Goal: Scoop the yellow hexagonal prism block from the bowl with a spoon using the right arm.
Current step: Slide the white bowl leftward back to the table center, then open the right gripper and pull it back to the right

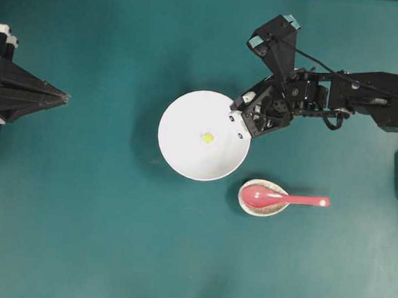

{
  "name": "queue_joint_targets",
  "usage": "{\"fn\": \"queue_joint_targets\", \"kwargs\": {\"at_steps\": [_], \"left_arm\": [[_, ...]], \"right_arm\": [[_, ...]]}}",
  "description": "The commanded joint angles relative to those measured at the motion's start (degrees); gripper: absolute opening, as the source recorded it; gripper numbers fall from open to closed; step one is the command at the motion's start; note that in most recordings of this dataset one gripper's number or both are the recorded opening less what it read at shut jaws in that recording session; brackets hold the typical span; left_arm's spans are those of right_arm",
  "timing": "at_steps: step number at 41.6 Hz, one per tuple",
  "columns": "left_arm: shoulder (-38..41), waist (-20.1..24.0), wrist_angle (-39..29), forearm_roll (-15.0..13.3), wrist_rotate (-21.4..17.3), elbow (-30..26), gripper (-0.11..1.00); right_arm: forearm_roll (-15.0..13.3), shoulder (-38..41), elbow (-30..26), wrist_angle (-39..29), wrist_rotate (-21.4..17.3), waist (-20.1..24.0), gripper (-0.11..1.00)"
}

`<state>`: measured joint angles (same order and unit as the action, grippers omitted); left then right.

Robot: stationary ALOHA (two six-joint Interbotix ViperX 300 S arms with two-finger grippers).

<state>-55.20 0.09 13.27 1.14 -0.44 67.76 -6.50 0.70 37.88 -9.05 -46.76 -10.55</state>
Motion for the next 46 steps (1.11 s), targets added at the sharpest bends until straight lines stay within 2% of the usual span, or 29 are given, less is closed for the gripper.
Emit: {"fn": "queue_joint_targets", "kwargs": {"at_steps": [1, 9, 24, 46], "left_arm": [[0.26, 0.00, 0.53, 0.18, 0.00, -1.05, 0.00], [0.26, 0.00, 0.53, 0.09, 0.00, -1.05, 0.00], [0.26, 0.09, 0.35, 0.09, 0.00, -1.05, 0.00], [0.53, 0.00, 0.09, 0.09, -0.09, -1.05, 0.00]], "right_arm": [[0.18, -0.88, -1.32, 0.79, 0.00, 0.09, 0.08], [0.18, -0.88, -1.23, 0.70, 0.00, 0.09, 0.09], [0.18, -0.97, -1.14, 0.62, 0.00, 0.09, 0.32], [-0.26, -4.57, -0.53, 0.44, 0.79, 0.53, 0.35]]}}
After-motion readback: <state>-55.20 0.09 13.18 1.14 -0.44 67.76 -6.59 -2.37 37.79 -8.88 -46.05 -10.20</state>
